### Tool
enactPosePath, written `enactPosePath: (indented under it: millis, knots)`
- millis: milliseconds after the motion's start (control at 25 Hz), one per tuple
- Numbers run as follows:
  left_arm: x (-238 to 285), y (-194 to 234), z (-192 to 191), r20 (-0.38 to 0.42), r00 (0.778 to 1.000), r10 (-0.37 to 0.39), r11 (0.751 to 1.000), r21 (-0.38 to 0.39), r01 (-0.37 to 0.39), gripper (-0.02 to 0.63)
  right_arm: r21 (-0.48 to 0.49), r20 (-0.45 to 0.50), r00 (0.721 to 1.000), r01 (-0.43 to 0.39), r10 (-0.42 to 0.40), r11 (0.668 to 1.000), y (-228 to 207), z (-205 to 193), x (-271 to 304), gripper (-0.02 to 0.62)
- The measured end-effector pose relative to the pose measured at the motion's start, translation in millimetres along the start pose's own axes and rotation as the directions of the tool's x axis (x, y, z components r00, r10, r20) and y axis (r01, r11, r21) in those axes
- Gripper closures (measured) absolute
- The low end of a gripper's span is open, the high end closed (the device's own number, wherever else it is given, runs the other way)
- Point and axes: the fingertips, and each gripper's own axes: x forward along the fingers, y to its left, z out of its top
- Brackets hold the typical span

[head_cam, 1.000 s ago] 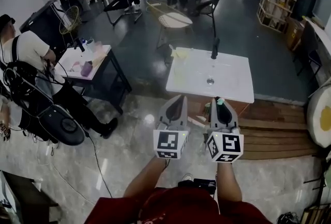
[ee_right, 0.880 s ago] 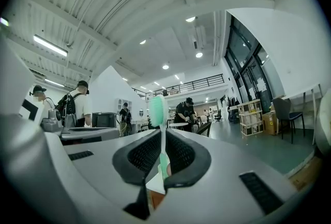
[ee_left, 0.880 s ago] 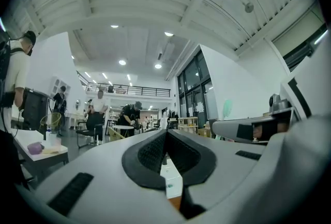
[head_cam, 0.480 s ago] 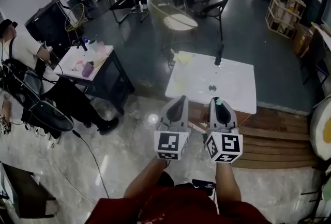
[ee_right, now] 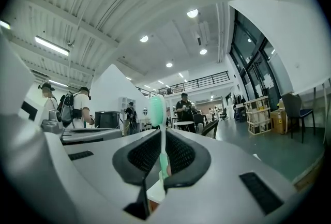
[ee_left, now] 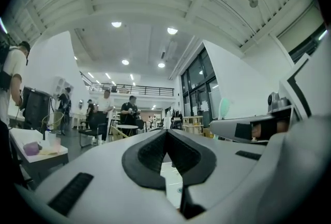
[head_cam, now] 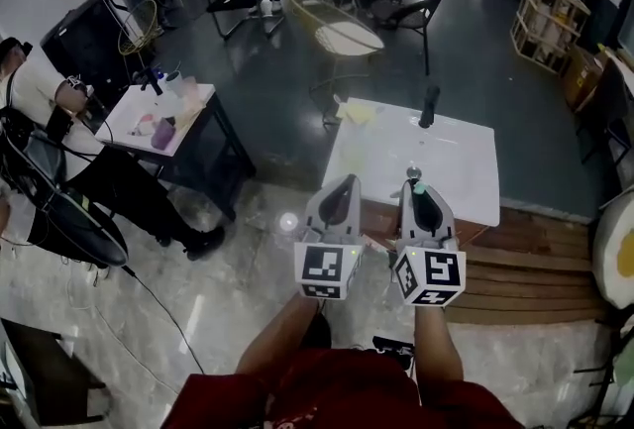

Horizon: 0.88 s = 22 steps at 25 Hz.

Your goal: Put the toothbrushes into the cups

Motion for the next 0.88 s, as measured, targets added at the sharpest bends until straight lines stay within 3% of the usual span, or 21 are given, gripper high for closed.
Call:
enactPosePath:
  millis: [880]
  knots:
    - [89,140,-8,0.010,0.999,-0.043,0.999,-0.026,0.043,0.578,-0.043,-0.030,0.999,0.033,-0.035,0.999,45,-11,157,0.548]
